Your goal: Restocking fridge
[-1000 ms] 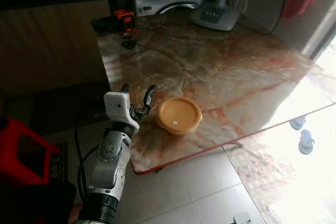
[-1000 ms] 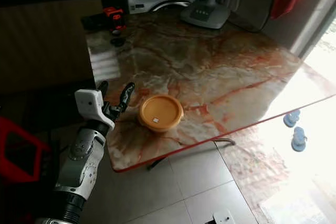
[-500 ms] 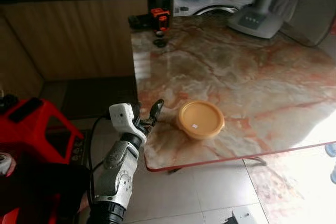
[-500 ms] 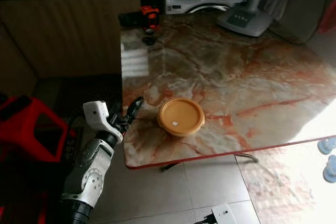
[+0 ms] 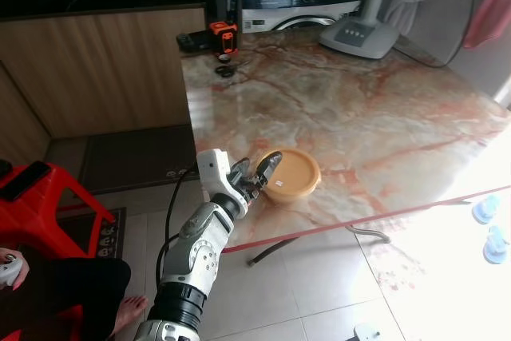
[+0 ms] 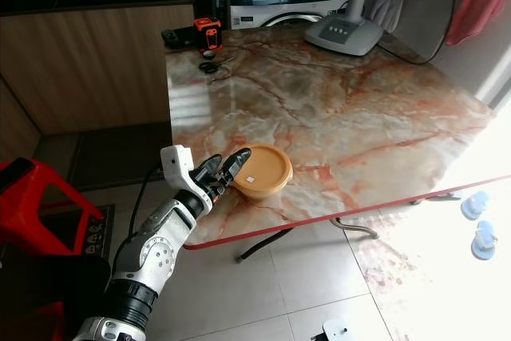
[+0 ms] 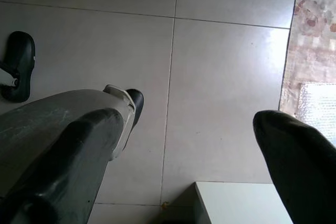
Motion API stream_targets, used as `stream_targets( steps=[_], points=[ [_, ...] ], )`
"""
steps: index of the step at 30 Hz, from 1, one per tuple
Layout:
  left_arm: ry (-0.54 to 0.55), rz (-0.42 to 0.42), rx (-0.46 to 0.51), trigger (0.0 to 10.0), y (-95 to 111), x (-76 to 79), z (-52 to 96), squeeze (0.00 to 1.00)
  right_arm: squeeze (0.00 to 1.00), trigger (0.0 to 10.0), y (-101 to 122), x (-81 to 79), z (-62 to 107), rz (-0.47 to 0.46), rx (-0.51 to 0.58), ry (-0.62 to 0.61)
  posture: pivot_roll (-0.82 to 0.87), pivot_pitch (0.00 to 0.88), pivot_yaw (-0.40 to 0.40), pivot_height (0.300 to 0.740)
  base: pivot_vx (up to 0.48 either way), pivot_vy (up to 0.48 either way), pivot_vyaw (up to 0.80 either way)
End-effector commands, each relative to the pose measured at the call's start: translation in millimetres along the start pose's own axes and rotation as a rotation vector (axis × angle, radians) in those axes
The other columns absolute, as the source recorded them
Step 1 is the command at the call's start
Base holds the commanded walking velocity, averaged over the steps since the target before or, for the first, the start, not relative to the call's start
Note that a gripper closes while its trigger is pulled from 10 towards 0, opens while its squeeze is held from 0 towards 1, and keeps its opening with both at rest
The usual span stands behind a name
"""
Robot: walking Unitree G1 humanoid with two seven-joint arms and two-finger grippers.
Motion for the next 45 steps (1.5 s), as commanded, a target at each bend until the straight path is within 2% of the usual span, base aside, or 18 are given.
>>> stream_targets(
  steps=[1, 8, 13, 19, 22, 28, 33, 35, 38, 42, 43, 45],
  points=[
    [0.020, 0.019, 0.003, 10.0, 3, -4.7, -3.3, 0.00, 0.00, 10.0, -2, 0.8, 0.2, 0.006, -0.009, -0.005, -0.09, 0.023, -0.030, 0.740, 0.000, 0.000, 0.00],
    [0.057, 0.056, 0.047, 10.0, 7, -5.6, -2.4, 0.00, 0.00, 10.0, -1, 1.3, 0.3, 0.006, -0.005, -0.006, -0.09, 0.025, -0.034, 0.740, 0.000, 0.000, 0.00],
    [0.094, 0.087, 0.021, 10.0, -3, -7.6, -1.2, 0.00, 0.00, 10.0, 0, 1.0, 0.2, 0.013, -0.005, -0.002, -0.09, 0.028, -0.037, 0.740, 0.000, 0.000, 0.00],
    [0.094, 0.025, -0.029, 10.0, -6, -5.4, -6.4, 0.00, 0.00, 10.0, 1, 1.0, 0.1, 0.017, -0.003, -0.003, -0.09, 0.027, -0.034, 0.740, 0.000, 0.000, 0.00],
    [0.155, -0.070, -0.045, 10.0, -4, -13.0, -7.0, 0.00, 0.00, 10.0, 1, 0.9, 0.0, 0.015, -0.002, -0.002, -0.09, 0.027, -0.034, 0.740, 0.000, 0.000, 0.00],
    [0.244, -0.159, -0.010, 10.0, 7, -23.9, -5.6, 0.00, 0.00, 10.0, 1, 0.5, 0.0, 0.020, -0.005, 0.003, -0.09, 0.026, -0.036, 0.740, 0.000, 0.000, 0.00],
    [0.187, -0.318, -0.041, 10.0, 9, -16.2, -9.9, 0.00, 0.00, 10.0, 1, 0.2, -0.1, 0.025, -0.006, 0.005, -0.09, 0.027, -0.036, 0.740, 0.000, 0.000, 0.00],
    [0.085, -0.398, -0.046, 10.0, 10, -3.0, -12.6, 0.00, 0.00, 10.0, 1, 0.2, -0.1, 0.025, -0.005, 0.005, -0.09, 0.028, -0.037, 0.740, 0.000, 0.000, 0.00],
    [-0.005, -0.464, -0.036, 10.0, 10, 9.9, -14.3, 0.00, 0.00, 10.0, 1, 0.0, -0.1, 0.026, -0.006, 0.006, -0.09, 0.028, -0.037, 0.740, 0.000, 0.000, 0.00],
    [-0.002, -0.547, -0.027, 10.0, 14, 11.6, -15.3, 0.00, 0.00, 10.0, 1, 0.0, -0.1, 0.026, -0.007, 0.007, -0.09, 0.029, -0.035, 0.740, 0.000, 0.000, 0.00],
    [0.027, -0.587, -0.045, 10.0, 14, 7.5, -16.1, 0.00, 0.00, 10.0, 1, -0.1, 0.0, 0.025, -0.007, 0.007, -0.09, 0.029, -0.035, 0.740, 0.000, 0.000, 0.00],
    [0.040, -0.618, -0.054, 10.0, 15, 4.8, -16.5, 0.00, 0.00, 10.0, 0, -0.2, -0.1, 0.025, -0.007, 0.007, -0.09, 0.029, -0.034, 0.740, 0.000, 0.000, 0.00]
  ],
)
Point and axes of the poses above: a point about 5 cm out from each wrist's last joint towards the gripper, its own z axis pointing back from the gripper into the wrist, its own y axis along the axis of the wrist's last joint, x = y × z, the point moved 2 cm from there along -z, pointing out of the wrist towards the gripper, and after that the axes turned 15 degrees about -z, right-handed, at the moved point
